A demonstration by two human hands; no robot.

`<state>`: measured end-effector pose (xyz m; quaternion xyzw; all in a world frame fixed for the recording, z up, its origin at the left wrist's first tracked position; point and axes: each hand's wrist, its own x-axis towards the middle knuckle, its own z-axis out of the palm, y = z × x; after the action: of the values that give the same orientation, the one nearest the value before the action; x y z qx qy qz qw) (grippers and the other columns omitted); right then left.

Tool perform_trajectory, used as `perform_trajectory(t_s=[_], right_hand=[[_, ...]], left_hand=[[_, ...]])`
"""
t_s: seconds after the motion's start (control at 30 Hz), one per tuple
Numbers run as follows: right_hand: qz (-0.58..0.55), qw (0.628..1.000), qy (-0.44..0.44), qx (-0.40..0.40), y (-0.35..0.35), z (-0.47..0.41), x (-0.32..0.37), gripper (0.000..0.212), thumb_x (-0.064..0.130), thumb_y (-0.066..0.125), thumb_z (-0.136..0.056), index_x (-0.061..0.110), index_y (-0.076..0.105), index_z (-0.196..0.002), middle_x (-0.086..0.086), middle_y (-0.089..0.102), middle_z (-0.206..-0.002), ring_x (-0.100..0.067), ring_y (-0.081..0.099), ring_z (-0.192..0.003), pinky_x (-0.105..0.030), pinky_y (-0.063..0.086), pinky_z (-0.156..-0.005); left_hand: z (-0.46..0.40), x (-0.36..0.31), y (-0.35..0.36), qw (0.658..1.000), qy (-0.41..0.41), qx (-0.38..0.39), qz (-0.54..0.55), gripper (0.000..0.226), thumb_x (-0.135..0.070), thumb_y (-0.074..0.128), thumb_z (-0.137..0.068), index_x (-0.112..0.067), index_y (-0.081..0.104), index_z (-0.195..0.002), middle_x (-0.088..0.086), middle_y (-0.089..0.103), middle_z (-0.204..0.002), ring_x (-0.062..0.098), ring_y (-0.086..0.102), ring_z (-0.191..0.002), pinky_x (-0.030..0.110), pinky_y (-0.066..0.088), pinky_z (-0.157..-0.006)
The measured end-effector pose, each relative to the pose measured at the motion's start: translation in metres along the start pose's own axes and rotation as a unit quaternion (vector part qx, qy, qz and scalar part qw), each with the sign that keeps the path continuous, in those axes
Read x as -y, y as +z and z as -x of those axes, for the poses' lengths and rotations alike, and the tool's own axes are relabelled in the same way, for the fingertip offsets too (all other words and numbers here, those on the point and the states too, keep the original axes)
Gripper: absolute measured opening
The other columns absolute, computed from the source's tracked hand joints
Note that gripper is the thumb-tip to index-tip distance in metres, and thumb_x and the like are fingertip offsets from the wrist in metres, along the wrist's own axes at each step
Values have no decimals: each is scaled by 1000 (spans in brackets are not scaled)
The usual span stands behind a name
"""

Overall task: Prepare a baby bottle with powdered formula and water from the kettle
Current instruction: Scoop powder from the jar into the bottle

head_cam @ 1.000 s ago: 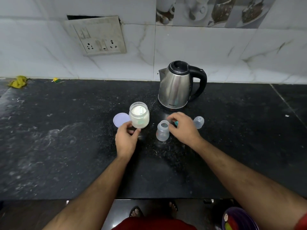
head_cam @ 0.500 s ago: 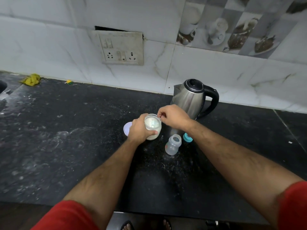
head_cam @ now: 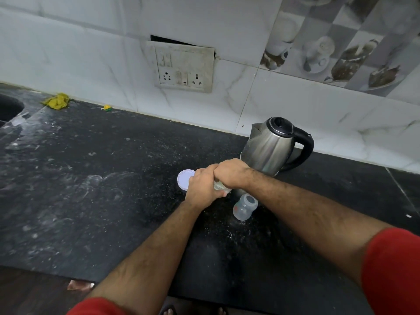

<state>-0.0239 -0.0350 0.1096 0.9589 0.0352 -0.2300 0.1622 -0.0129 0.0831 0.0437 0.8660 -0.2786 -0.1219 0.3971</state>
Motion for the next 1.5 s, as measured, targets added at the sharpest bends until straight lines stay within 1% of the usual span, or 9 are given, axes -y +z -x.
perform_trajectory(t_s=[0.13,0.27,0.47,0.8,1.03,1.17,1.27,1.37,1.5], right_hand=[[11,1000,-7,23,1,-2,1,24,17,50,-97,12,69,-110,-1,70,-107,-23,66,-98,-34,50,-73],[32,999,-12,28,0,-3,2,22,15,49,-97,10,67,-108,-3,69,-108,-24,66,-100,-33,47,-72],[50,998,-20,36,-2,-6,4,26,18,48,-98,9,64,-116,-5,67,-117,-25,64,-107,-37,51,-84],[77,996,13,33,3,-9,7,22,15,49,-98,9,65,-112,-4,68,-114,-25,65,-105,-35,49,-77],[74,996,-2,-44,-6,4,-10,19,15,55,-91,14,68,-104,-3,69,-101,-27,67,-95,-34,44,-64],[37,995,4,-93,-8,14,-23,21,13,56,-87,19,70,-101,-4,66,-98,-28,65,-92,-34,45,-65],[28,994,3,-108,-3,20,-25,20,18,55,-91,18,69,-106,-5,59,-102,-28,64,-91,-35,43,-64],[38,993,-6,-113,4,24,-22,19,22,55,-94,17,68,-108,-4,58,-100,-26,64,-88,-35,43,-62],[79,991,-13,-103,6,23,-17,20,11,57,-94,10,67,-110,-7,61,-105,-29,65,-94,-35,44,-63]], left_hand=[[2,-5,-3,1000,-3,7,-1,81,-28,88,-66,-26,48,-137,0,61,-123,21,47,-121,39,40,-102],[4,-8,-5,1000,-12,9,3,81,-27,88,-66,-26,48,-136,0,60,-123,22,48,-122,42,41,-103],[6,-8,-6,1000,-15,6,5,81,-28,88,-66,-26,48,-136,1,60,-125,21,47,-123,42,40,-104],[4,-6,-2,1000,-13,-1,12,79,-32,88,-65,-29,49,-133,-2,60,-124,20,46,-123,42,40,-103],[0,0,-3,999,-23,-2,23,82,-29,90,-59,-29,50,-131,-7,64,-119,22,48,-119,44,41,-98],[2,2,3,999,-17,-10,31,83,-31,89,-55,-35,50,-128,-10,64,-116,19,51,-116,43,45,-96],[3,2,5,999,-12,-16,34,81,-31,88,-56,-36,50,-126,-10,65,-114,19,52,-115,44,47,-94],[3,2,5,999,-12,-16,30,80,-28,88,-60,-31,51,-130,-7,64,-117,20,49,-116,43,44,-96],[4,1,5,999,-10,-16,27,79,-29,89,-59,-31,51,-129,-9,65,-116,21,51,-115,46,46,-95]])
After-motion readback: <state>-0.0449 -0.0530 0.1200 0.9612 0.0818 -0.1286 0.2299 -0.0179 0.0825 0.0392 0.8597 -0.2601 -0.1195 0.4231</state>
